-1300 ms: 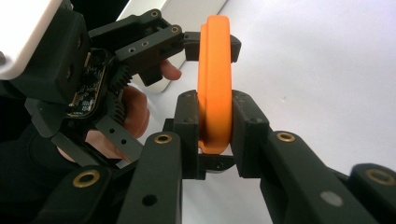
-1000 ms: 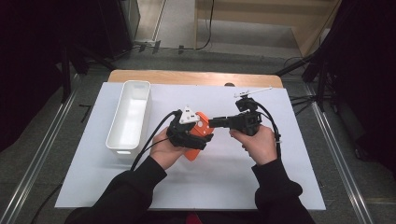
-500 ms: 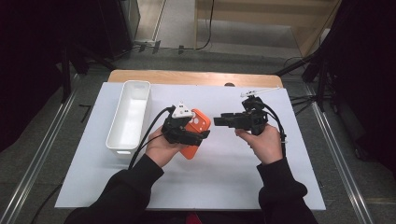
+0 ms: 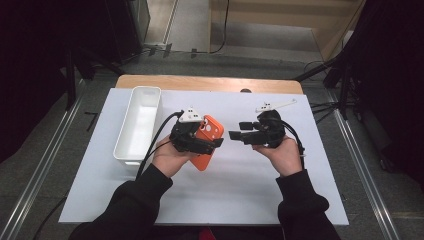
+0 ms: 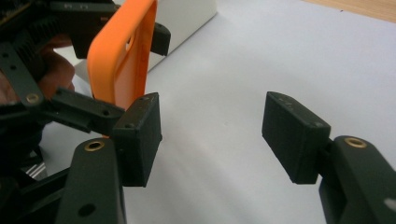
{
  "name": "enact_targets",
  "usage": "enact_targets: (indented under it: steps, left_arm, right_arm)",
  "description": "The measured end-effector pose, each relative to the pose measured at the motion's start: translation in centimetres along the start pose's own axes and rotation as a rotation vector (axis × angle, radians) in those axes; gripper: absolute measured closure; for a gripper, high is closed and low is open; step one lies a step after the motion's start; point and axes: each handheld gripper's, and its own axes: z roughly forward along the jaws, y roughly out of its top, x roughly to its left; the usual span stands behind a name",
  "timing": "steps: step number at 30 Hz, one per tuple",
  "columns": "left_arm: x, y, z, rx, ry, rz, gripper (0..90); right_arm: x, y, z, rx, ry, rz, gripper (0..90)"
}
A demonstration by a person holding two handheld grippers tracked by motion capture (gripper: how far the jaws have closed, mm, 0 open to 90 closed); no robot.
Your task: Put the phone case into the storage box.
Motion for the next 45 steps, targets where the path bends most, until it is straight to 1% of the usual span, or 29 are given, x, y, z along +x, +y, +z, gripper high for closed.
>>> enact_targets:
  steps: [2, 5, 10, 14, 17, 20, 23, 25, 28, 32, 43, 45]
  left_arm:
    - [0.1, 0.0, -0.1, 0.001, -0.007, -0.007, 15.9]
    - [0.2, 0.2, -0.3, -0.001, -0.011, -0.010, 15.9]
    - [0.4, 0.3, -0.6, -0.002, -0.014, -0.013, 15.9]
    - [0.7, 0.5, -0.9, -0.004, -0.020, -0.023, 15.9]
    - [0.8, 0.5, -1.2, -0.003, -0.023, -0.027, 15.9]
    - [0.8, 0.6, -1.3, -0.003, -0.031, -0.029, 16.0]
    - [0.9, 0.7, -1.5, -0.004, -0.029, -0.029, 15.9]
    - [1.0, 0.7, -1.7, -0.019, -0.023, -0.035, 15.9]
    - [1.1, 0.8, -1.9, -0.027, -0.023, -0.040, 16.0]
    - [1.3, 0.8, -2.1, -0.025, -0.022, -0.040, 16.0]
    - [1.7, 0.9, -2.5, -0.028, -0.026, -0.050, 15.9]
    - [1.8, 0.9, -2.6, -0.025, -0.028, -0.049, 15.9]
  right_arm:
    - [0.0, -0.2, 0.1, -0.002, -0.007, -0.009, 35.2]
    - [-0.1, -0.5, 0.2, 0.000, -0.004, -0.021, 33.4]
    - [-0.3, -1.2, 0.2, -0.009, 0.016, -0.041, 27.0]
    - [-0.3, -1.7, 0.2, -0.019, 0.007, -0.049, 26.4]
    - [-0.3, -2.0, 0.2, -0.019, -0.001, -0.068, 25.8]
    - [-0.3, -2.5, 0.3, -0.012, 0.007, -0.076, 25.2]
    - [-0.5, -3.2, 0.3, -0.018, 0.016, -0.083, 25.0]
    - [-0.6, -3.6, 0.3, -0.016, 0.021, -0.078, 25.0]
    - [-0.7, -4.3, 0.2, -0.007, 0.020, -0.083, 25.0]
    - [-0.8, -5.1, 0.1, -0.005, 0.028, -0.108, 25.0]
    - [-1.0, -6.7, -0.4, -0.019, 0.020, -0.100, 25.0]
    - [-1.0, -6.9, -0.6, -0.020, 0.017, -0.106, 25.0]
